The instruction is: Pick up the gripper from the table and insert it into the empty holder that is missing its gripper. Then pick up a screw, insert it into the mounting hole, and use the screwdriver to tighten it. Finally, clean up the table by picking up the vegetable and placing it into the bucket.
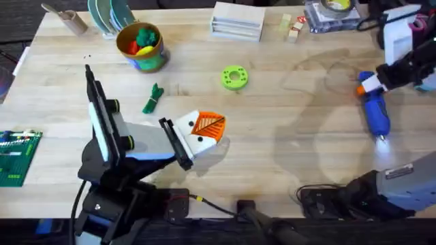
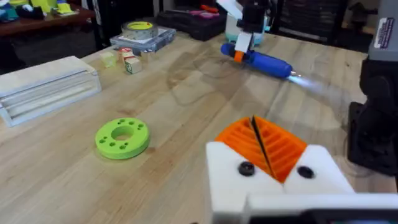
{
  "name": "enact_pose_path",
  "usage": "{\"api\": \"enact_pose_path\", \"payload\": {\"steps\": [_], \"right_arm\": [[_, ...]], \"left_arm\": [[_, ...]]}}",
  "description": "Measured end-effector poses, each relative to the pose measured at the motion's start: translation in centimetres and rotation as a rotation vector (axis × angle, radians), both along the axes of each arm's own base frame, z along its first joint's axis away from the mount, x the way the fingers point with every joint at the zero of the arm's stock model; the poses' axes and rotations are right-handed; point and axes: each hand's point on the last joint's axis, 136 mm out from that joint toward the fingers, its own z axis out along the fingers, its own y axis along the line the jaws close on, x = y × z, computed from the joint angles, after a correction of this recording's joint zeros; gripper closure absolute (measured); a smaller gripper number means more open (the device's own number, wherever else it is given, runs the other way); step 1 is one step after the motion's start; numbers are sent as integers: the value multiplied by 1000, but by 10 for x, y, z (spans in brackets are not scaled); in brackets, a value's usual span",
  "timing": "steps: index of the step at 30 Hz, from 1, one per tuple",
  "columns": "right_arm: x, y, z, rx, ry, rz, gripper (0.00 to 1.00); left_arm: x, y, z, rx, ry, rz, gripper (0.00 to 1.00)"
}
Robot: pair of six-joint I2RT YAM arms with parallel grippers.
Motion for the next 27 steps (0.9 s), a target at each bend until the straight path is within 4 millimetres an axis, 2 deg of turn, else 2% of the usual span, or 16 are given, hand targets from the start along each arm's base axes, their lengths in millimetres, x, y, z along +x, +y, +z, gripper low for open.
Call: {"api": "enact_pose_path", "payload": {"steps": [4,8,12,16,19,20,27], "right_arm": [[23,-6,31,-33,-121,-62,972],[44,-14,84,-95,-301,-108,972],[47,-16,140,-153,-465,-142,972],[41,-11,188,-195,-591,-156,972],[32,-6,213,-207,-654,-173,972],[22,0,231,-211,-694,-189,972],[-2,21,271,-213,-822,-178,972]], "left_arm": [[0,0,0,0,0,0,984],[0,0,0,0,0,0,984],[0,0,0,0,0,0,984],[0,0,0,0,0,0,984],[0,0,0,0,0,0,984],[0,0,0,0,0,0,984],[0,0,0,0,0,0,984]]}}
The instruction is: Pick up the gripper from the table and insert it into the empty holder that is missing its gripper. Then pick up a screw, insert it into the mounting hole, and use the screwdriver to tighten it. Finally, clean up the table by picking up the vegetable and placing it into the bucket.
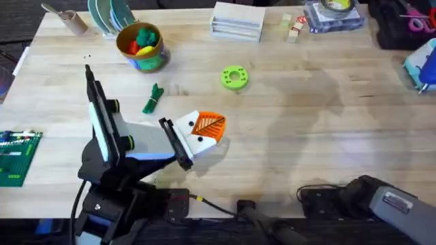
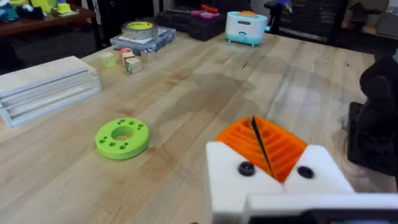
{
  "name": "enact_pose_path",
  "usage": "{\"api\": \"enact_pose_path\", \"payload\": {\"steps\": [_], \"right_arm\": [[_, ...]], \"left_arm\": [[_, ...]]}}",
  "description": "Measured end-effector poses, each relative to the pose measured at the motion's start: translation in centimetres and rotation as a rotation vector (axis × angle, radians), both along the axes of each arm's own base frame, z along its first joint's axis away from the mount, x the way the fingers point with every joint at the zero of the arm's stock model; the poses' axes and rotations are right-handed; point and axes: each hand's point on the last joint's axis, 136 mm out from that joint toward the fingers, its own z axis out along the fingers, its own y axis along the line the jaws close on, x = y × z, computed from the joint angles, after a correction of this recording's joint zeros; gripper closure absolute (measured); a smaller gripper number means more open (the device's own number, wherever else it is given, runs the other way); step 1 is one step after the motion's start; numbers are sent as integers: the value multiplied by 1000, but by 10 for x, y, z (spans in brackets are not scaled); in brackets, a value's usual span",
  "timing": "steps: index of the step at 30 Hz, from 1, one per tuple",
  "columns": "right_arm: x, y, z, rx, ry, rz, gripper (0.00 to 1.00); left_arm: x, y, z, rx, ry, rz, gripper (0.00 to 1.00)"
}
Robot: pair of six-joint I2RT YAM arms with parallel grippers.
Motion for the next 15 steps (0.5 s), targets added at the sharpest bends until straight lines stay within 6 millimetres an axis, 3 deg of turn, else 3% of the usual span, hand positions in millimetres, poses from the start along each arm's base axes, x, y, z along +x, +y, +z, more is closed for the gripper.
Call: {"api": "enact_pose_path", "payload": {"steps": [1,3,6,15], "right_arm": [[-4,4,1,2,-12,6,972],[-21,21,-15,48,-70,5,972],[-22,30,-24,76,-122,9,972],[-1,91,-39,222,-276,145,972]], "left_arm": [[0,0,0,0,0,0,984],[0,0,0,0,0,0,984],[0,0,0,0,0,0,984],[0,0,0,0,0,0,984]]}}
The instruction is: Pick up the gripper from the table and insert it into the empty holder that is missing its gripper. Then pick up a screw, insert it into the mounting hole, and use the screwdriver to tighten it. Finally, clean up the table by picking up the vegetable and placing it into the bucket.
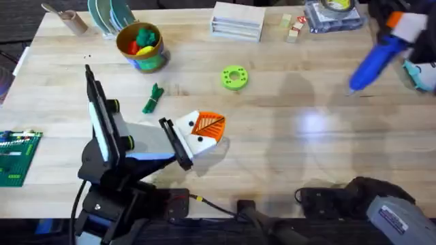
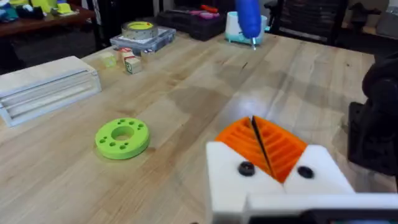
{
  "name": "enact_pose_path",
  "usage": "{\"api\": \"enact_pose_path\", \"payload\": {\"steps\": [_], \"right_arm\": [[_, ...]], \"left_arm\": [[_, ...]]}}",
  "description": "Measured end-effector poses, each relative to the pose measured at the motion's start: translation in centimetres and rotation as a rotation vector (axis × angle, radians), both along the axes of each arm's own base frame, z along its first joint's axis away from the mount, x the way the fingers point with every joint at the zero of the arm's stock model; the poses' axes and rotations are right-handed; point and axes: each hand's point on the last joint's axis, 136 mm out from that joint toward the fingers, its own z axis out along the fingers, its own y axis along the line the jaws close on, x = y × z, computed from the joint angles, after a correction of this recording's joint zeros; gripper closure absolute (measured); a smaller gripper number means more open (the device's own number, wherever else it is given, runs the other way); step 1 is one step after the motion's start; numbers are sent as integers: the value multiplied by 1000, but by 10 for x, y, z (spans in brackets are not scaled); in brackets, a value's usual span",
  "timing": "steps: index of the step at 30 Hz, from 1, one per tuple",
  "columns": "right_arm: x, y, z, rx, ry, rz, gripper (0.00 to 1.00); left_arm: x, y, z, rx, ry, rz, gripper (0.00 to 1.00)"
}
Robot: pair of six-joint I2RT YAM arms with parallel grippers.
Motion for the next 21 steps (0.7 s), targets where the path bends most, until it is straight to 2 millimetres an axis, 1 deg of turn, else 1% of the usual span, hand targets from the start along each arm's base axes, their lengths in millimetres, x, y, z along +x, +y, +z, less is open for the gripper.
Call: {"api": "enact_pose_path", "payload": {"steps": [4,5,8,10,13,16,18,21], "right_arm": [[14,47,7,26,-56,141,972],[27,84,20,58,-122,245,972],[36,120,29,86,-171,341,972],[38,144,32,100,-193,404,972],[34,180,42,120,-237,502,972],[23,211,59,141,-319,596,972],[16,228,72,174,-389,644,972],[2,247,84,224,-474,715,972]], "left_arm": [[0,0,0,0,0,0,984],[0,0,0,0,0,1,984],[0,0,0,0,0,0,984],[0,0,0,0,0,0,984],[0,0,0,0,0,0,984],[0,0,0,0,0,0,984],[0,0,0,0,0,0,984],[0,0,0,0,0,0,984]]}}
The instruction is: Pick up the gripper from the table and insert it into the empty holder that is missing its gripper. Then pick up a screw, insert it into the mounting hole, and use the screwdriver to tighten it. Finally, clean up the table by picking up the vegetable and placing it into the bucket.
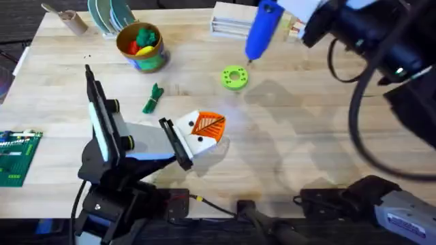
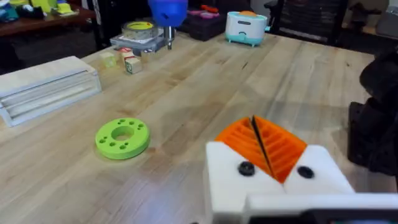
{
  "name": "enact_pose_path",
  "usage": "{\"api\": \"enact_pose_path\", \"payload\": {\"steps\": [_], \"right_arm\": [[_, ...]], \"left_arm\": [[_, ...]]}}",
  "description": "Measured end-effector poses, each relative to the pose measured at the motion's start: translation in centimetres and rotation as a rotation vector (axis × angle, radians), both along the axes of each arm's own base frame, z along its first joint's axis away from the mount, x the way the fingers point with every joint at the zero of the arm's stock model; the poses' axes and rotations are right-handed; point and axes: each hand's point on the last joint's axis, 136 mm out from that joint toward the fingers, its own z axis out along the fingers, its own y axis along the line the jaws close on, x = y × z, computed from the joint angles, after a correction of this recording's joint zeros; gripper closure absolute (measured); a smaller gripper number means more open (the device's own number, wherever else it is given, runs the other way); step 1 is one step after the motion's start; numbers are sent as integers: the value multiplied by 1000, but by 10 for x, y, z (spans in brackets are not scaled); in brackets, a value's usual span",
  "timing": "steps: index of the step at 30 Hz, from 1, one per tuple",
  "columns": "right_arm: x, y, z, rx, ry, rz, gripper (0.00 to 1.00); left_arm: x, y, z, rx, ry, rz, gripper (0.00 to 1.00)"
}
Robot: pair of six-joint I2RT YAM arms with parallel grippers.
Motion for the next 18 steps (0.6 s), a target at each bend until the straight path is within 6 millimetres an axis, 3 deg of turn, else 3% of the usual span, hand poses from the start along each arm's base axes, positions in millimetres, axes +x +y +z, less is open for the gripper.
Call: {"api": "enact_pose_path", "payload": {"steps": [8,10,15,18], "right_arm": [[-51,54,9,52,-79,265,972],[-70,67,22,76,-129,339,972],[-98,82,37,92,-226,462,972],[-108,91,34,84,-231,529,972]], "left_arm": [[0,0,0,0,0,0,984],[0,0,0,0,1,0,984],[2,1,0,-10,18,14,984],[4,3,0,-14,24,31,984]]}}
